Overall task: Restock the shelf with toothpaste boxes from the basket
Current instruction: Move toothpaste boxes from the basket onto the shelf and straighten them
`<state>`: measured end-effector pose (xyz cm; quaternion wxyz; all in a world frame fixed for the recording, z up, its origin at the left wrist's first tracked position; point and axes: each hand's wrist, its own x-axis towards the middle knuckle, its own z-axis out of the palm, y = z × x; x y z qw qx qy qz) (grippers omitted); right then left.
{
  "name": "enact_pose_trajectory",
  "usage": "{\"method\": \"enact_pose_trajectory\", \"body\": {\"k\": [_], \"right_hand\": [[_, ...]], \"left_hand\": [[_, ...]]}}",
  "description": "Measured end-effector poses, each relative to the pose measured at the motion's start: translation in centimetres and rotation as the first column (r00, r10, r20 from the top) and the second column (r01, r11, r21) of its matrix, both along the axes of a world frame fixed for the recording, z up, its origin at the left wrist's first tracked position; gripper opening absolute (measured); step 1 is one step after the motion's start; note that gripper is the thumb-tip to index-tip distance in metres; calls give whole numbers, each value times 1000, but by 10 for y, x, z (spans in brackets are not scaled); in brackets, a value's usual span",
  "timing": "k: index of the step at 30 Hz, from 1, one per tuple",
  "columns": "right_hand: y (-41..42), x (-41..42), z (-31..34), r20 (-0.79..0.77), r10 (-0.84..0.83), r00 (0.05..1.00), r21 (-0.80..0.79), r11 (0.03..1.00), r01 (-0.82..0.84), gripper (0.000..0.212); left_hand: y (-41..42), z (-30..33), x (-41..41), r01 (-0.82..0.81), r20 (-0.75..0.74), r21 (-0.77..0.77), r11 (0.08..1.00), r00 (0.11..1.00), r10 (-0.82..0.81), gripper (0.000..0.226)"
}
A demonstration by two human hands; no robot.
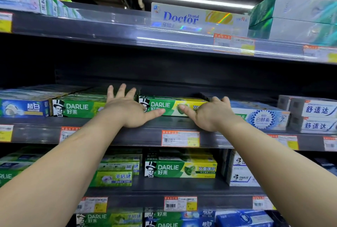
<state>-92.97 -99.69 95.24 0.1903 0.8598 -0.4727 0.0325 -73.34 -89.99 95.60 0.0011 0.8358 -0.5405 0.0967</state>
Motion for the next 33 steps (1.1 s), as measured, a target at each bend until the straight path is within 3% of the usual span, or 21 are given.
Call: {"method": "enact_pose_trajectory", "body": {"k": [24,33], "right_hand": [[-6,-16,-6,-27,27,999,-61,998,-29,96],[14,-13,-11,116,177,977,-227,963,-147,103]], "left_hand": [[1,-2,-5,-18,-38,-32,999,999,16,104],[37,-10,-21,-5,10,-188,982,1000,7,100]]}}
